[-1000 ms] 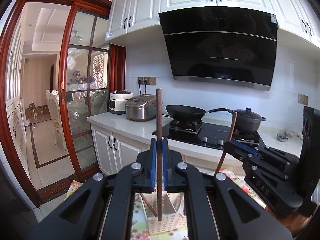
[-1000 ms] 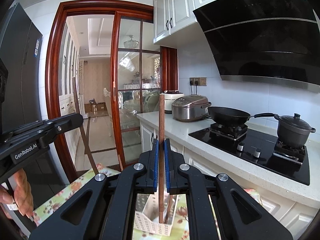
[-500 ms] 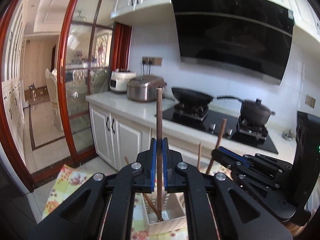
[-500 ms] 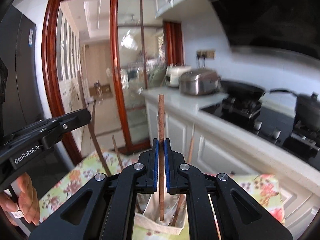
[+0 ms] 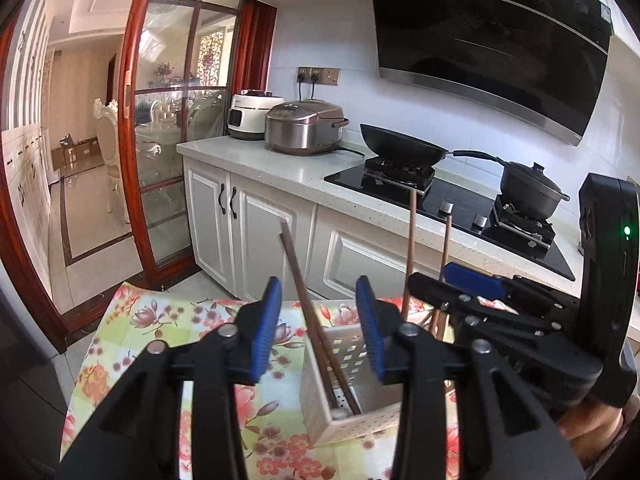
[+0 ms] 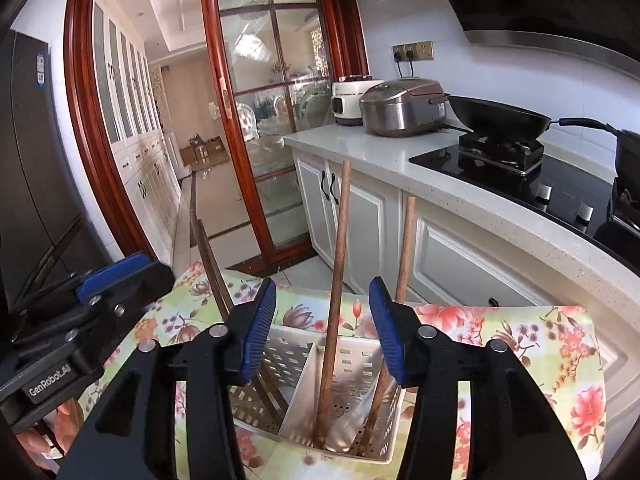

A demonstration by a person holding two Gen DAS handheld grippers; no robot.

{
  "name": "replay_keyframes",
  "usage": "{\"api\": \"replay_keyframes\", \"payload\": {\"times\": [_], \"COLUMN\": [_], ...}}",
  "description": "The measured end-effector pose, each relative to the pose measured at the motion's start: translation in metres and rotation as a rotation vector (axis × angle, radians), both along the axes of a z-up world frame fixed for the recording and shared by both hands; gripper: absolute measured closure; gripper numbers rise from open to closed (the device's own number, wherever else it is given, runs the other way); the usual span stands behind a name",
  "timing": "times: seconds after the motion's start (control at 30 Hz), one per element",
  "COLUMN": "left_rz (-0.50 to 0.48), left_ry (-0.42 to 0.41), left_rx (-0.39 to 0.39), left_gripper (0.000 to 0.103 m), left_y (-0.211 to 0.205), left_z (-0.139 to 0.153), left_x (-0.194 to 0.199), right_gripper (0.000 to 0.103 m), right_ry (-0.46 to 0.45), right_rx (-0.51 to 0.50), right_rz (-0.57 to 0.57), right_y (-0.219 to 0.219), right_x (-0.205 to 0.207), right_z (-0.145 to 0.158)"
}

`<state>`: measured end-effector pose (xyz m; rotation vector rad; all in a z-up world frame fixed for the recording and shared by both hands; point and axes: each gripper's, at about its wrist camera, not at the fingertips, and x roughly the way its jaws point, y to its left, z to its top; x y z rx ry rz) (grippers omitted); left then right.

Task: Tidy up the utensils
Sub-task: 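Open both tools to release the chopsticks and withdraw upward, then move both tools back over the remaining chopsticks on the table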

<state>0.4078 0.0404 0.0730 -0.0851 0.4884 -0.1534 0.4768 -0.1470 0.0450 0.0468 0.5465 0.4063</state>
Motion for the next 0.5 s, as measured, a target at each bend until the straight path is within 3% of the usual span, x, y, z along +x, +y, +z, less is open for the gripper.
{"api": "replay_keyframes", "payload": {"times": [0.07, 0.33, 0.5], "left_rz": [0.007, 0.079, 0.116], "left_ry": [-0.003, -0.035, -0.068], "left_rx": [0.003, -0.035, 0.000], "left_gripper": [0.064, 0.034, 0.017], "left_y": [0.004, 0.025, 0.026], "left_z": [-0.003, -0.006, -0.011], "left_x": [-0.007, -0.054, -0.096], "right_gripper": [0.056, 0.056, 0.056], "right_ry": [-0.009, -0.031, -0.052], "right_rx": [-0.002, 0.008, 0.012], "right_rz": [-0.012, -0.043, -0.034], "right_y": [-0.003, -0.026, -0.037], "right_x": [-0.003, -0.031, -0.070], "right_z": [0.000, 0.004, 0.002]}}
